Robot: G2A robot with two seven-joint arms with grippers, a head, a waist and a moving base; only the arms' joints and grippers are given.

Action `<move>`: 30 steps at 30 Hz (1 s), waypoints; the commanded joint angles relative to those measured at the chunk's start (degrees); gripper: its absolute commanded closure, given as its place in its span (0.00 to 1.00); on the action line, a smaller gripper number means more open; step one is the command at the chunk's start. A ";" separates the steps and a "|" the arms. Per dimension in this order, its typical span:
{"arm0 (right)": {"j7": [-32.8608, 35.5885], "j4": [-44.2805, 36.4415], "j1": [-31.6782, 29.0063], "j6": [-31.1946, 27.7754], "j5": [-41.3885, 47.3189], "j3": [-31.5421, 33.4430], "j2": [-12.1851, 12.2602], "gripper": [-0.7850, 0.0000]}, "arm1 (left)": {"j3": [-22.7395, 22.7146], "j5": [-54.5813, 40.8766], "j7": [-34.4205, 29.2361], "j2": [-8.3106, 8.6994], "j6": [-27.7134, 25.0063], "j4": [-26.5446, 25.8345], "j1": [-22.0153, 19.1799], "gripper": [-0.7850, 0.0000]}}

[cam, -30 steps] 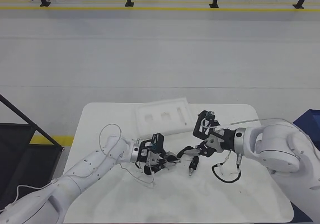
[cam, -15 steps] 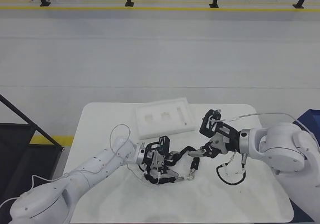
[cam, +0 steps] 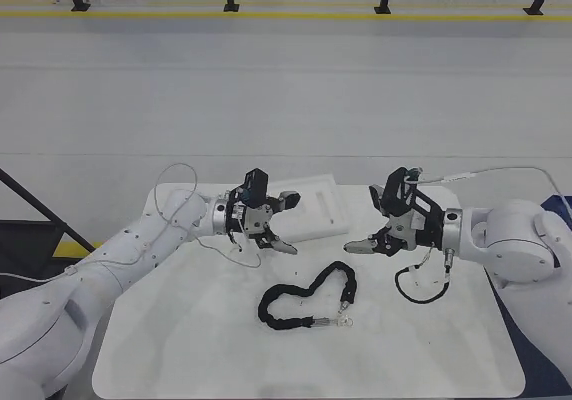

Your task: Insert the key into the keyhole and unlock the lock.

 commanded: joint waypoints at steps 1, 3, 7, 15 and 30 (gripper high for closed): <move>0.65 0.50 2.01 -0.81 0.97 0.29 -0.03 0.00 | 0.28 -0.86 -1.13 1.47 0.00 -0.89 -2.09 0.00; 1.28 1.25 4.28 -1.40 1.29 0.68 -0.06 0.00 | 0.28 -2.43 -2.23 2.94 0.00 -2.06 -4.36 0.00; 1.62 2.94 7.71 -2.80 2.75 0.93 -0.17 0.00 | 0.28 -5.67 -4.90 5.65 0.00 -4.83 -7.88 0.00; 4.03 6.98 13.11 -4.63 8.36 -1.62 -0.65 0.00 | 0.28 -14.45 -13.92 10.38 0.00 -11.54 -11.79 0.00; 2.74 8.60 14.56 -5.67 9.17 -2.73 -1.00 0.00 | 0.28 -22.26 -18.66 11.92 0.00 -12.78 -12.40 0.00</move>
